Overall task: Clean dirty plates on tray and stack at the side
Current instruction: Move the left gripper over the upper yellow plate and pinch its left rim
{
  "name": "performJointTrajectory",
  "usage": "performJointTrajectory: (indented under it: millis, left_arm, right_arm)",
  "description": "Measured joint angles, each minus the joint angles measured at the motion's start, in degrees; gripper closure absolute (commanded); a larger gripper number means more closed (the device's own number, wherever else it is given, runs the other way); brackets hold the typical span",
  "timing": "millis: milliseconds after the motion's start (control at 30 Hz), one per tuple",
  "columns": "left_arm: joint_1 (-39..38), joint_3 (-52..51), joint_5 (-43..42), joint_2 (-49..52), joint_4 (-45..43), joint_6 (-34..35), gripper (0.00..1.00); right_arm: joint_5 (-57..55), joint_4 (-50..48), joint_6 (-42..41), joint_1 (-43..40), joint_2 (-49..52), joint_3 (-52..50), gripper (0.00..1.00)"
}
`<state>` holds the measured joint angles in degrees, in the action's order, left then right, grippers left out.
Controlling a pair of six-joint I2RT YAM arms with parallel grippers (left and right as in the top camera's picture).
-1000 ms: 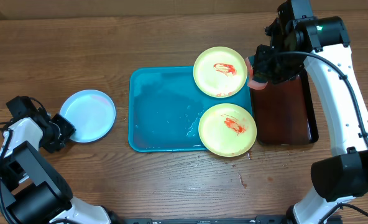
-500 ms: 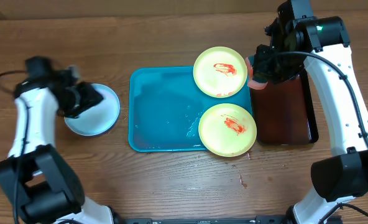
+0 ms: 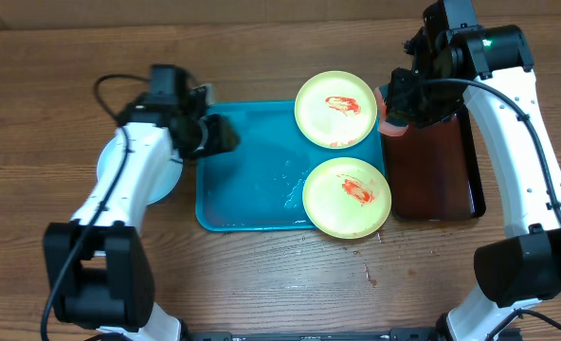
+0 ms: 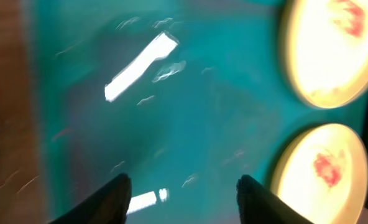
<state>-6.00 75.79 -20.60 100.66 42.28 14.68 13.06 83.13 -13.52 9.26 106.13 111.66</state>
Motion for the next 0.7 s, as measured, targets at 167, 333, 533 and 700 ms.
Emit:
performJointTrajectory:
  millis: [167, 333, 533, 700]
  left_arm:
    - [-7.9, 0.1, 1.8, 0.2, -13.3, 2.2, 0.35]
    - [-12.9, 3.1, 4.4, 4.6, -18.4, 2.8, 0.35]
    - [-16.2, 15.8, 8.3, 17.3, -13.2, 3.0, 0.36]
    - [-17.0, 27.1, 9.8, 26.1, -9.3, 3.0, 0.41]
  right_arm:
    - [0.0, 0.0, 0.1, 0.0, 0.0, 0.0, 0.96]
    - [0.0, 0.0, 0.0, 0.0, 0.0, 0.0, 0.96]
    - [0.0, 0.0, 0.0, 0.0, 0.0, 0.0, 0.96]
    - [0.0, 0.0, 0.0, 0.0, 0.0, 0.0, 0.96]
